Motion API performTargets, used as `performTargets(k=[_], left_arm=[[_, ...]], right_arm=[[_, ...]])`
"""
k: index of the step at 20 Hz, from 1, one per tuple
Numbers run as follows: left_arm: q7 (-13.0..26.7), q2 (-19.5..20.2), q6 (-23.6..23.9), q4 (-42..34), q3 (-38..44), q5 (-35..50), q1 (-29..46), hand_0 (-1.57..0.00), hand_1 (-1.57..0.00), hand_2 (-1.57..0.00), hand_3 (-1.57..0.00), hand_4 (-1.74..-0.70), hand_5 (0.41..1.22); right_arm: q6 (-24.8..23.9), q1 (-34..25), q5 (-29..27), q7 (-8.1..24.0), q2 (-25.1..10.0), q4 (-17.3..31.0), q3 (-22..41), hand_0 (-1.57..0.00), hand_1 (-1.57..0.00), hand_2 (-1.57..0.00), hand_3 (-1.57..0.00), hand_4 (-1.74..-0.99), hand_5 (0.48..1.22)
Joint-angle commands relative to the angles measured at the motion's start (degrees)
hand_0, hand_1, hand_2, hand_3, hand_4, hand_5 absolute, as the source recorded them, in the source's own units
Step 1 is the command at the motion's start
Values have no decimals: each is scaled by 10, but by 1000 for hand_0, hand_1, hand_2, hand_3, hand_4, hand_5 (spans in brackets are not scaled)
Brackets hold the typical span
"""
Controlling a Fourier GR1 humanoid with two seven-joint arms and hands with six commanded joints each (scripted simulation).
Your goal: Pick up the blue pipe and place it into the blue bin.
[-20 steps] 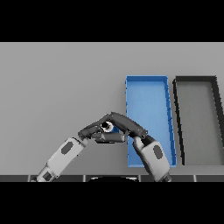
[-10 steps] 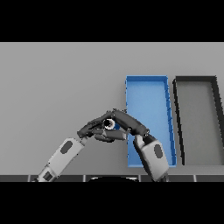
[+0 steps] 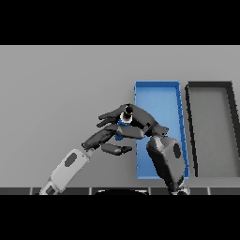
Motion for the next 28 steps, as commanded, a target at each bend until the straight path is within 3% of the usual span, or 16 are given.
performTargets(k=[1,3,6,10,12,16,21,26,28], left_arm=[[-1,1,-1,-5,-2,1,3,-1,-1,-1,0,-865,509],[-10,2,-2,-2,-3,-4,5,-1,0,0,0,-863,498],[-16,7,-5,-5,-3,-4,7,0,0,0,1,-868,485],[-3,12,-3,-17,-1,1,14,1,1,1,1,-856,484],[1,14,1,-21,-1,-3,11,1,1,1,1,-844,481],[6,13,12,-21,-1,-14,11,1,1,1,1,-827,467],[-2,30,4,-25,7,-8,18,1,1,1,1,-828,462],[-5,33,0,-31,0,-8,26,1,1,1,1,-828,469],[-8,33,1,-32,2,-7,25,1,1,1,1,-829,470]], right_arm=[[-35,-25,-22,3,-26,4,3,-1571,-1571,-1571,-1571,-1492,1221],[-65,-88,-60,0,-69,-1,-17,-1571,-1571,-1571,-1571,-1494,1221],[-64,-165,-72,-11,-111,26,-73,-1571,-1571,-1571,-1571,-1496,1221],[-92,-201,-42,-17,-159,78,-142,-1571,-1571,-1571,-1571,-1498,1221],[-95,-204,-18,-5,-184,108,-168,-1571,-1571,-1571,-1571,-1498,1221],[-95,-144,8,4,-212,156,-222,-1571,-1571,-1571,-1571,-1499,1221],[-122,-30,15,4,-220,165,-224,-1571,-1571,-1571,-1571,-1499,1221],[-200,104,5,4,-241,157,-171,-1571,-1571,-1571,-1571,-1499,1221],[-262,139,-21,4,-284,164,-128,-1571,-1571,-1571,-1571,-1499,1221]])
